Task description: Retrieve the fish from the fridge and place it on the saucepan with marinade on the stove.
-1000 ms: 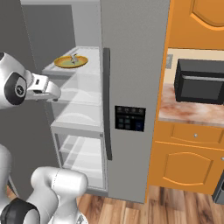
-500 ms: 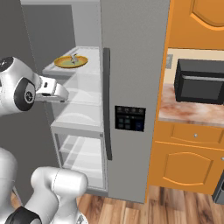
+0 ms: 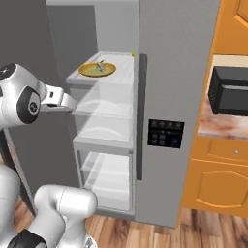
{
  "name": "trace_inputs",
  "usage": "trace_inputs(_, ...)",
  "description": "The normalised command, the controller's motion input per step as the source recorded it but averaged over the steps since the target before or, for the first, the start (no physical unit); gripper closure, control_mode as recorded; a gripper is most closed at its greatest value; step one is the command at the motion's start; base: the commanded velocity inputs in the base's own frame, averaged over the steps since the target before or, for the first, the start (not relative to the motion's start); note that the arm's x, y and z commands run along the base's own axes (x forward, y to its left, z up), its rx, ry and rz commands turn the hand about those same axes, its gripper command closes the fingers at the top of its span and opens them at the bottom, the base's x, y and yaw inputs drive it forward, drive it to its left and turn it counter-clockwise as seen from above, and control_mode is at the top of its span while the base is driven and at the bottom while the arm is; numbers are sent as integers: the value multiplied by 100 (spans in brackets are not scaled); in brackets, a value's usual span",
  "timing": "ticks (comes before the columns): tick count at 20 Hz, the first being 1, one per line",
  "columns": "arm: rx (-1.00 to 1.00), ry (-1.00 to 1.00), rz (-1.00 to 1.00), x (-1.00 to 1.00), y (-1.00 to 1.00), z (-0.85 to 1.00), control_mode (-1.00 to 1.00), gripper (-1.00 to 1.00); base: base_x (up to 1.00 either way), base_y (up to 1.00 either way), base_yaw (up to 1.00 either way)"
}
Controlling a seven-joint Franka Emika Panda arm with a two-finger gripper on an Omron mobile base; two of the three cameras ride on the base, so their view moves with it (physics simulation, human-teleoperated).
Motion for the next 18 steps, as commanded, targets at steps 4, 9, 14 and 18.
trace_inputs(4,0,0,0,0,0,0,100,-100,42,23,0)
trace_inputs(9,0,0,0,0,0,0,100,-100,53,-11,0)
trace_inputs(14,0,0,0,0,0,0,100,-100,5,-58,2)
trace_inputs(18,0,0,0,0,0,0,100,-100,9,-4,0)
